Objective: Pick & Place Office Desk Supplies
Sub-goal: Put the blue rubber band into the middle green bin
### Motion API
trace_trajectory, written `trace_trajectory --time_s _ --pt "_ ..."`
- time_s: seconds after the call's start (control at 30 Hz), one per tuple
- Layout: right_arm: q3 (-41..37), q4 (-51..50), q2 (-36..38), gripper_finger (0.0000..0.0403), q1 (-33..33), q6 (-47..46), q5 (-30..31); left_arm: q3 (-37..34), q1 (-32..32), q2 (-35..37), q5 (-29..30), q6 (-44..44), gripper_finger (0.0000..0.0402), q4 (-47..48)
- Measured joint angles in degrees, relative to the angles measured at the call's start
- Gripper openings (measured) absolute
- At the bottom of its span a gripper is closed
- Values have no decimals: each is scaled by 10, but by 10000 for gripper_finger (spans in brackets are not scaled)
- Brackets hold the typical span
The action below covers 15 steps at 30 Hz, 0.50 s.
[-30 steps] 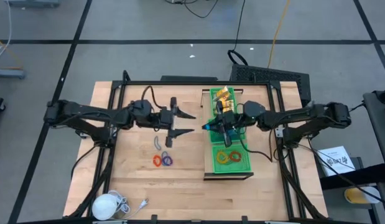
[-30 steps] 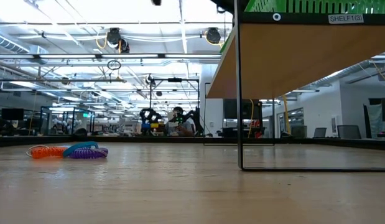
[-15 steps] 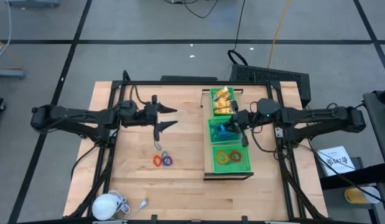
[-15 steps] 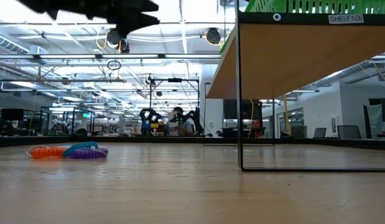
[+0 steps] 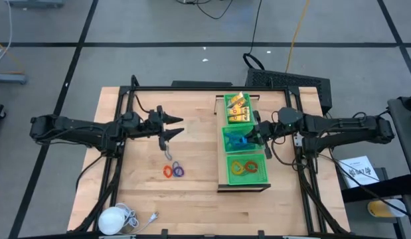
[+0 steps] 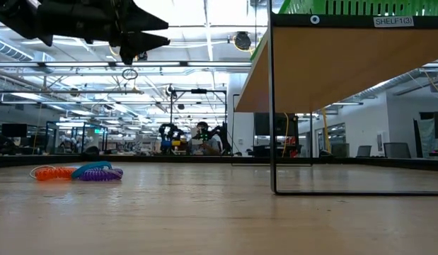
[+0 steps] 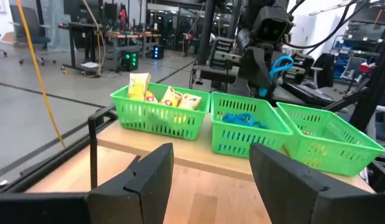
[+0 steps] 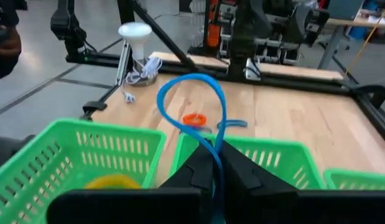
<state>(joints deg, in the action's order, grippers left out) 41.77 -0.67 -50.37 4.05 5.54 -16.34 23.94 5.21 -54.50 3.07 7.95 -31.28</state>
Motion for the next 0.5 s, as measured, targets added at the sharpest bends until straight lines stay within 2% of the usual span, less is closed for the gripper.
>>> trace_trajectory --time_s 0.13,0.3,0.5 --pt "-12 17 7 35 0 -7 0 0 0 -11 0 1 220 3" --pt "-18 29 12 94 0 -17 5 0 0 -14 0 1 218 -3" --pt "-18 25 12 163 0 -16 71 0 0 -14 0 1 219 -3"
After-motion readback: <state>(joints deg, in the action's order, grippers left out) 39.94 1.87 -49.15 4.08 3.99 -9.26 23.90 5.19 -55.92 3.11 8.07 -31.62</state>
